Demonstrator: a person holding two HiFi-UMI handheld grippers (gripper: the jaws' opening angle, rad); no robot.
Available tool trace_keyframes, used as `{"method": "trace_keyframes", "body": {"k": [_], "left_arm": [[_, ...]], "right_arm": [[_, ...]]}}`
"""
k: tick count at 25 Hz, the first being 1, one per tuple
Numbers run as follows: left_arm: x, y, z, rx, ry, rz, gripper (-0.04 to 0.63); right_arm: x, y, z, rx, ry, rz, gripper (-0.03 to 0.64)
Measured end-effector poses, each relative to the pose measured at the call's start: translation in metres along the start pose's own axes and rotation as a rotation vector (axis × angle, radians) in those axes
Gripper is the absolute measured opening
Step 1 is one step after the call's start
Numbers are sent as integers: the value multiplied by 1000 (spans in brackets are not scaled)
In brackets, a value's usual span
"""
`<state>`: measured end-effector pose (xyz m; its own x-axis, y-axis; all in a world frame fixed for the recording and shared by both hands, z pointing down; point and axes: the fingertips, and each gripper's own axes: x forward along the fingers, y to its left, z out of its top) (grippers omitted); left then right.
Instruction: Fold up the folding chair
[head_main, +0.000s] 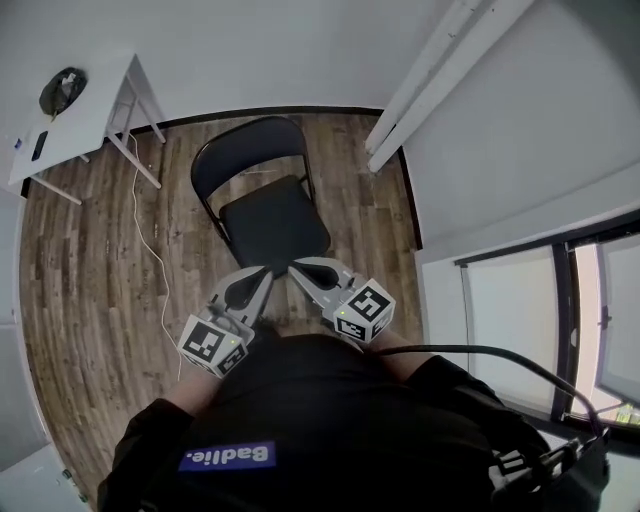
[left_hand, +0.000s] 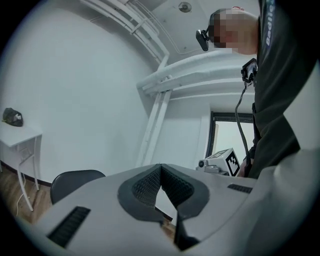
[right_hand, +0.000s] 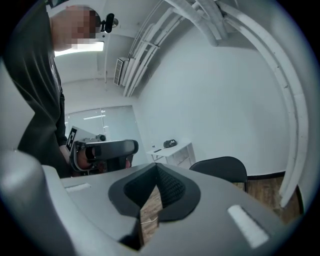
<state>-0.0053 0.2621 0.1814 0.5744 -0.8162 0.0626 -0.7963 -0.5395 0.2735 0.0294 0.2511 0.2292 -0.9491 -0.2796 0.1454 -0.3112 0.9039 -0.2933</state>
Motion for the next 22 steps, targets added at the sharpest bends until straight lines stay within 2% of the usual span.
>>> {"method": "trace_keyframes", "body": {"k": [6, 10, 15, 22], "left_arm": [[5, 80, 22, 13, 21, -82, 5], [12, 114, 29, 11, 28, -90, 5], [32, 156, 23, 26, 40, -58, 5], [70, 207, 14, 78, 85, 37, 5]], "right_arm": [[71, -22, 19, 20, -8, -91, 2], [96, -34, 18, 20, 0, -129, 2], [102, -65, -5, 62, 22, -172, 3], [91, -127, -55, 175, 42, -222, 3]]}}
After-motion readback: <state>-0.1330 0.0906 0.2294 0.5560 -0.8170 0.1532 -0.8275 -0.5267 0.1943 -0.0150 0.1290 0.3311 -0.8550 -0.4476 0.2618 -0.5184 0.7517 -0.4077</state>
